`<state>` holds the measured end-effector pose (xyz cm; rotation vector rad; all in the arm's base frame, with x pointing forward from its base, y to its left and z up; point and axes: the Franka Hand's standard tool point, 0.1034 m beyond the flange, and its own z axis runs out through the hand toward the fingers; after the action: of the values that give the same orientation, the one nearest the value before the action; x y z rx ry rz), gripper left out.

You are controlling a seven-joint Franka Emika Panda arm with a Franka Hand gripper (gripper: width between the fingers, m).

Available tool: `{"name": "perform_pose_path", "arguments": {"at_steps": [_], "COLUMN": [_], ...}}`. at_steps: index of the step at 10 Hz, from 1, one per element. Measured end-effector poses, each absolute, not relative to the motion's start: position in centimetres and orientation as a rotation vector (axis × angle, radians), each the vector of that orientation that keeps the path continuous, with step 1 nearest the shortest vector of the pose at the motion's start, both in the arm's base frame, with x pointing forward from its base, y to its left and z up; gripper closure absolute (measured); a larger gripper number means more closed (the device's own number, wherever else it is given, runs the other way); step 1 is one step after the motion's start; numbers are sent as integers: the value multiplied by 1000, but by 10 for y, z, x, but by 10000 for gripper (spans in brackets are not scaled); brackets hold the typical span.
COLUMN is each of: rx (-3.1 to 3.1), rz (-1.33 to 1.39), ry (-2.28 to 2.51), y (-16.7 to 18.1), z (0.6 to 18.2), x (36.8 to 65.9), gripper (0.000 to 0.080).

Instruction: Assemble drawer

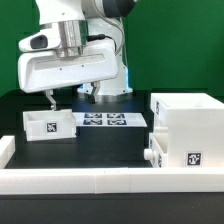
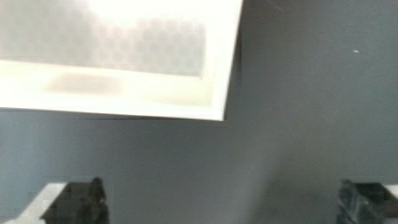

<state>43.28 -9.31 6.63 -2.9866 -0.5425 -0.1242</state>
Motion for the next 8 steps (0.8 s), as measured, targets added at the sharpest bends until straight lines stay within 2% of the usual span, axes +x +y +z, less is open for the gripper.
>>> {"name": "perform_pose_path", "arguments": {"at_steps": [2, 3, 8], "rx": [-2987, -2993, -3016], "rz": [-122, -113, -99], "ry": [-539, -526, -502], "y": [-93, -93, -101], "z": [66, 62, 31], "x": [431, 422, 373], "gripper": [151, 151, 151]}}
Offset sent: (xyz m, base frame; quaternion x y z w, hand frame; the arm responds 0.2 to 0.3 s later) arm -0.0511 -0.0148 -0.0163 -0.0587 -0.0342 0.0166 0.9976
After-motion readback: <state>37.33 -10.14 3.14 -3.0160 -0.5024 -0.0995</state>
